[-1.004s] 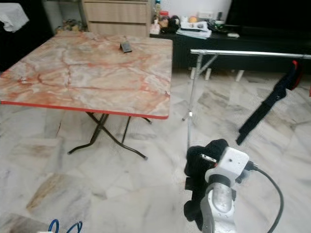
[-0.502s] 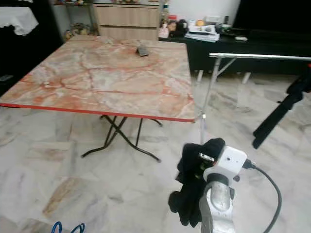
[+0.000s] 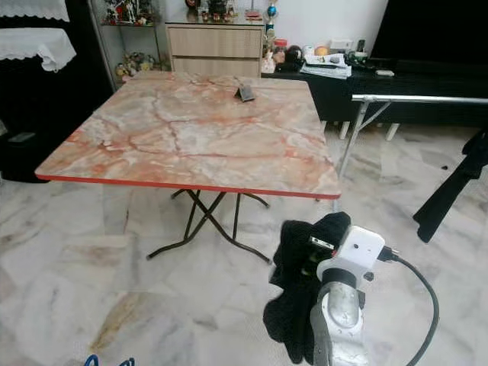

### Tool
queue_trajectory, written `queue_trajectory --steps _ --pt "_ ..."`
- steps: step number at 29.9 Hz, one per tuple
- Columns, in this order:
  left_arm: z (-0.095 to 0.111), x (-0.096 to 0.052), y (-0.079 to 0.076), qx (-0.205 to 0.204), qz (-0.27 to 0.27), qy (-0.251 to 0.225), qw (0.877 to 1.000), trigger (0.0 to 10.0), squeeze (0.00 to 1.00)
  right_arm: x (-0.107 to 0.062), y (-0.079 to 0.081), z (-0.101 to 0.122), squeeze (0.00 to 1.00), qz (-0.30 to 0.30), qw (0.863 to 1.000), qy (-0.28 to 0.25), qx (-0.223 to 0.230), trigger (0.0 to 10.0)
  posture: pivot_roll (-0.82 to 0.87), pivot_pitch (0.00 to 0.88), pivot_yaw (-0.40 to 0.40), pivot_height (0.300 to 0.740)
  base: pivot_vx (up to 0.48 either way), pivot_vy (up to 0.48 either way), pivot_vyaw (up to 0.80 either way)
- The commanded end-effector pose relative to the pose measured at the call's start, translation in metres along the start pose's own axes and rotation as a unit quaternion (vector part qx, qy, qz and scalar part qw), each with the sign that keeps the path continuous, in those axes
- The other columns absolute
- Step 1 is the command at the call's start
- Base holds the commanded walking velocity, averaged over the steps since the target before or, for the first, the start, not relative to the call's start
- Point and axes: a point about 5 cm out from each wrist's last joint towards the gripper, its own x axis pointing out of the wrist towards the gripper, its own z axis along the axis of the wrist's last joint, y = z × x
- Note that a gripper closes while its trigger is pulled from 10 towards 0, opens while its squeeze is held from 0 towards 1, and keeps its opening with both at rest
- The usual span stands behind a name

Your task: Hang hanger

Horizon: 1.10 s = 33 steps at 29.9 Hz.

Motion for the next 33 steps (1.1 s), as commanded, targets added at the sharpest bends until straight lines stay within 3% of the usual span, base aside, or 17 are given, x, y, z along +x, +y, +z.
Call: queue_trajectory --steps 1,8,33 --pt "-0.002 -0.002 0.01 0.008 0.007 0.008 1.0 10.0 0.0 0.002 0.009 0.009 0.0 0.013 1.0 -0.024 0.007 10.0 0.05 0.0 0.004 0.74 0.0 0.322 0.0" --pt "0.002 -0.002 0.018 0.013 0.011 0.006 1.0 10.0 0.0 0.004 0.012 0.009 0.0 0.016 1.0 -0.025 0.009 10.0 0.06 0.0 -0.003 0.74 0.0 0.124 0.0" --pt "-0.002 -0.004 0.023 0.005 0.006 0.007 1.0 10.0 0.0 0.01 0.013 0.015 0.0 0.015 0.999 -0.037 0.012 10.0 0.06 0.0 0.006 0.74 0.0 0.0 0.0"
